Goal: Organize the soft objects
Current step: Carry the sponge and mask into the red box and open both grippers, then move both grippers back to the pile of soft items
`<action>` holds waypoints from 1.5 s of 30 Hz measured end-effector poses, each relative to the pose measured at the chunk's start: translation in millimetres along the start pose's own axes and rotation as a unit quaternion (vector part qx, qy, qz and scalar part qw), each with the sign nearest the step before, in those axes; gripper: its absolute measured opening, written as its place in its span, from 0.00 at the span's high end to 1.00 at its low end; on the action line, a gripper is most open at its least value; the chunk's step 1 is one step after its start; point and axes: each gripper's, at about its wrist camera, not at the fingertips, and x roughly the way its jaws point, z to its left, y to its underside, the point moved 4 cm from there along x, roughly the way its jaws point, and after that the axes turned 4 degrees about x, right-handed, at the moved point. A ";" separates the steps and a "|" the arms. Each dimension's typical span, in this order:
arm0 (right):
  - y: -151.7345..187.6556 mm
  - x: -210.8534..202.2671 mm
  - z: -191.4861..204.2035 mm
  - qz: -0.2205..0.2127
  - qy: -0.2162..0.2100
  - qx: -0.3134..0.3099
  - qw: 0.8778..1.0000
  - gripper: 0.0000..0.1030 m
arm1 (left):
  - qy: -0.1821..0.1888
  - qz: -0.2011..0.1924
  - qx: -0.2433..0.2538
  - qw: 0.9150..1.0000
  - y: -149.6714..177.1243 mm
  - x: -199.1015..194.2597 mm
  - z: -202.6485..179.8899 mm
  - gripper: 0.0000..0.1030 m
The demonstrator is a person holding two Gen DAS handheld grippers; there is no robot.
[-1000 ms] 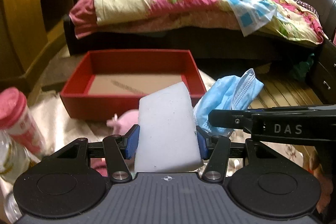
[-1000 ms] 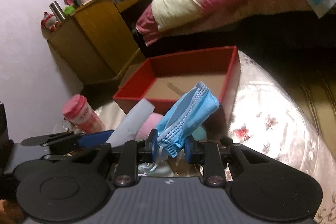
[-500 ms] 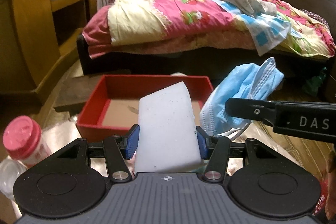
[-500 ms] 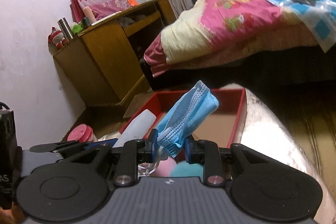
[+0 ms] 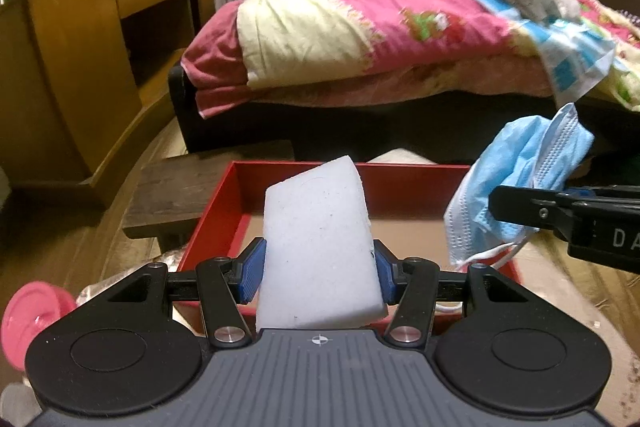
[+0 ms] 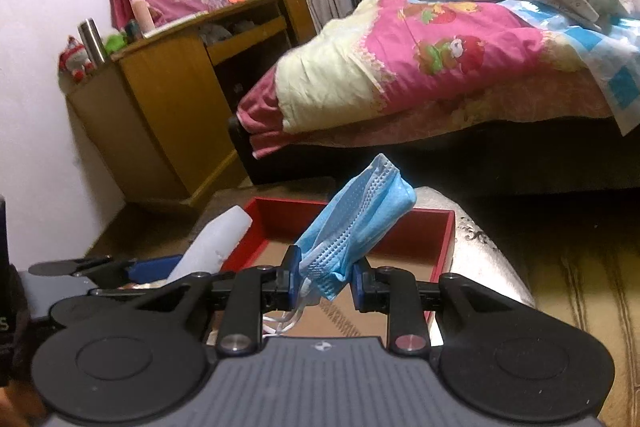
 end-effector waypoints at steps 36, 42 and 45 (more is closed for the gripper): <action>15.5 42.1 -18.8 0.066 0.022 0.004 0.998 0.71 | -0.006 0.039 -0.034 0.999 20.3 2.9 22.8 0.21; 26.7 33.3 -21.2 0.075 0.023 0.017 0.997 0.71 | -0.003 0.046 -0.032 0.998 29.9 -4.0 21.1 0.21; 34.3 29.6 -19.6 0.081 0.020 0.019 0.996 0.71 | 0.003 0.049 -0.035 0.998 35.7 -9.2 20.1 0.21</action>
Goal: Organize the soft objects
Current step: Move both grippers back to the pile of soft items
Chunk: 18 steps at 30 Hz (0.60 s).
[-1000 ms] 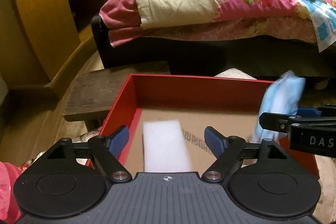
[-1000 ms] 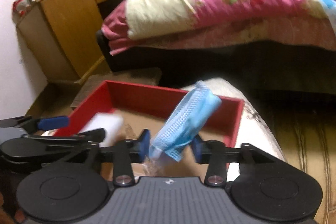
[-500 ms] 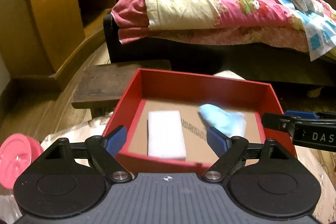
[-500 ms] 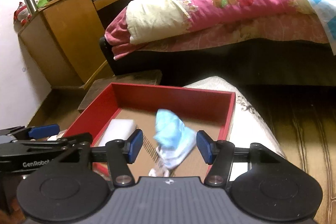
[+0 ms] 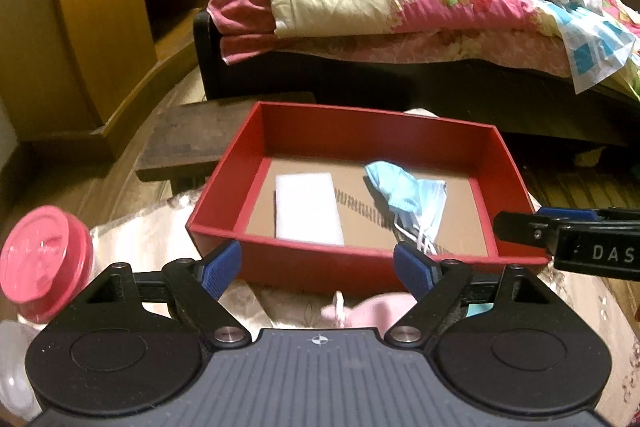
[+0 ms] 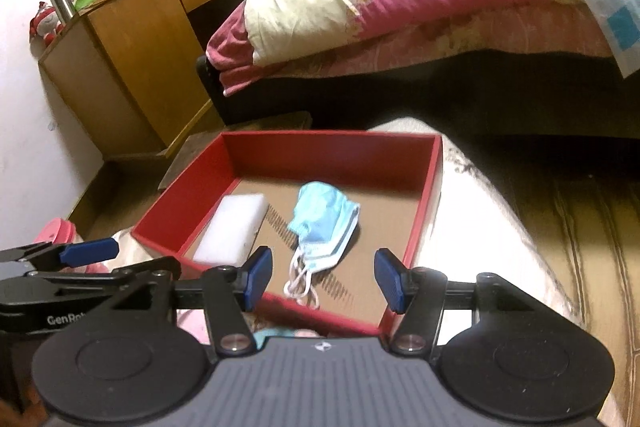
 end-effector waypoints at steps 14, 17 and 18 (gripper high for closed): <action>46.2 -11.8 36.6 0.037 -0.034 -0.075 0.996 0.69 | 0.032 0.013 -0.034 0.999 38.0 -38.0 8.0 0.21; 56.3 -16.7 40.2 0.042 -0.037 -0.088 0.995 0.69 | 0.049 0.016 -0.040 0.998 52.9 -54.9 9.4 0.21; 58.4 -17.4 40.4 0.044 -0.036 -0.091 0.994 0.69 | 0.054 0.016 -0.040 0.998 58.6 -61.8 9.0 0.21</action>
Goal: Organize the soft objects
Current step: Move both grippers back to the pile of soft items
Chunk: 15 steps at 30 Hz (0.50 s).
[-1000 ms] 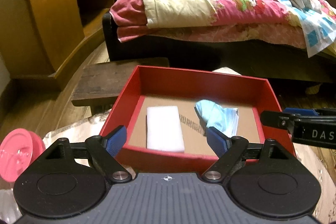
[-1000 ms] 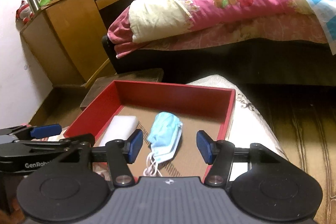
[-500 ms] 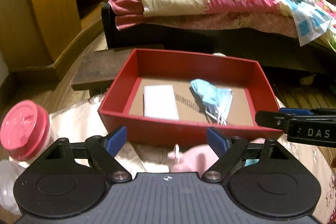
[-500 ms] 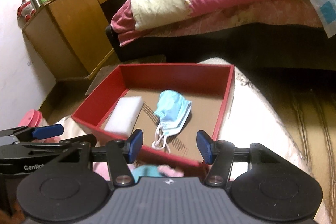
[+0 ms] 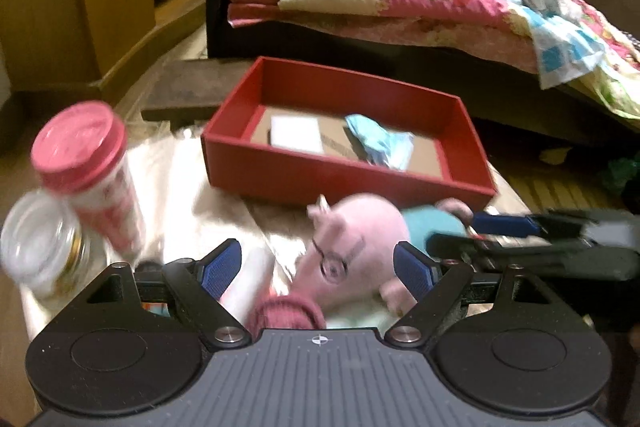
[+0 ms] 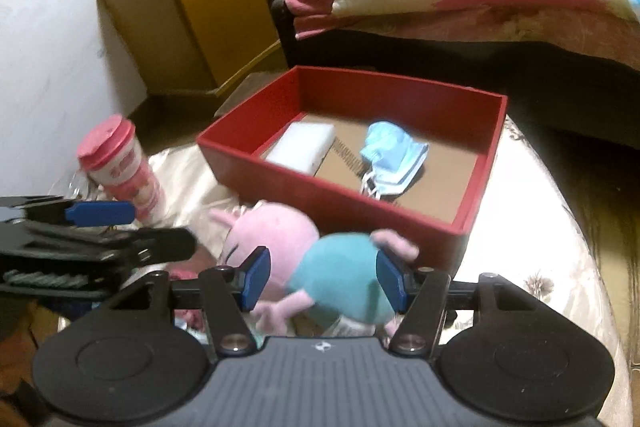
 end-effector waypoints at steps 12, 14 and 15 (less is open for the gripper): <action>10.1 -4.8 15.8 0.010 -0.005 -0.021 1.000 0.69 | -0.012 0.034 0.050 0.998 82.4 -37.3 0.2 0.17; 10.8 -4.9 20.9 0.011 -0.011 -0.030 0.999 0.69 | -0.015 0.038 0.033 0.999 89.3 -41.0 11.5 0.17; 10.9 -4.9 23.0 0.010 -0.013 -0.035 0.999 0.69 | -0.016 0.037 0.026 0.999 91.8 -42.4 15.8 0.17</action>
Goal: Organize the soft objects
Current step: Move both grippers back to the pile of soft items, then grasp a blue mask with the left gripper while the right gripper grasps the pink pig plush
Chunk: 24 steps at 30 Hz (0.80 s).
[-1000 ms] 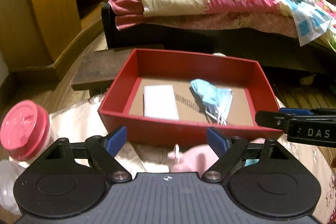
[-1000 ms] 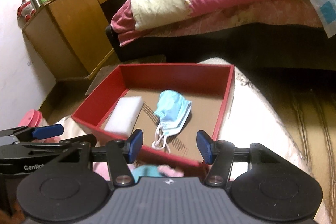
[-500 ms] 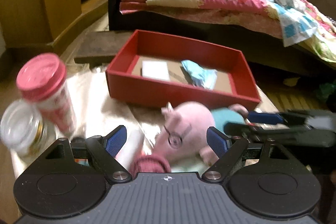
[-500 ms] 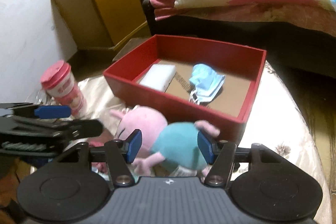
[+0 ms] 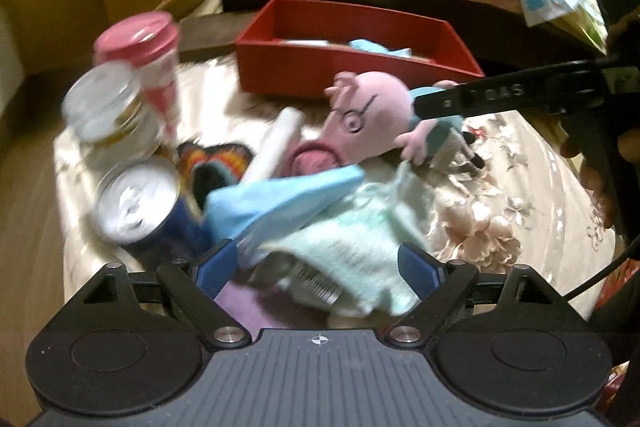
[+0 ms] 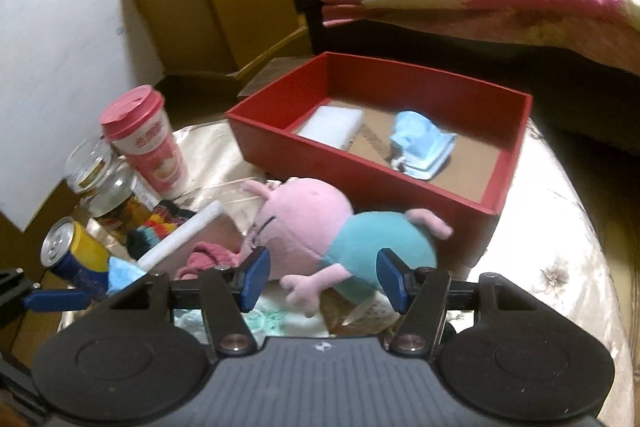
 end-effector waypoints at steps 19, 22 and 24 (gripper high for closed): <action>-4.4 5.4 -1.1 -0.001 0.003 -0.018 1.000 0.68 | -0.070 -0.002 0.019 0.997 -38.8 39.1 -0.6 0.21; -6.4 5.8 0.4 -0.002 0.000 -0.019 1.000 0.68 | -0.088 0.011 0.032 0.996 -46.0 51.6 -5.3 0.20; -6.3 6.8 2.0 0.000 -0.001 -0.022 1.000 0.68 | -0.106 0.023 0.050 0.993 -47.4 59.8 -8.0 0.21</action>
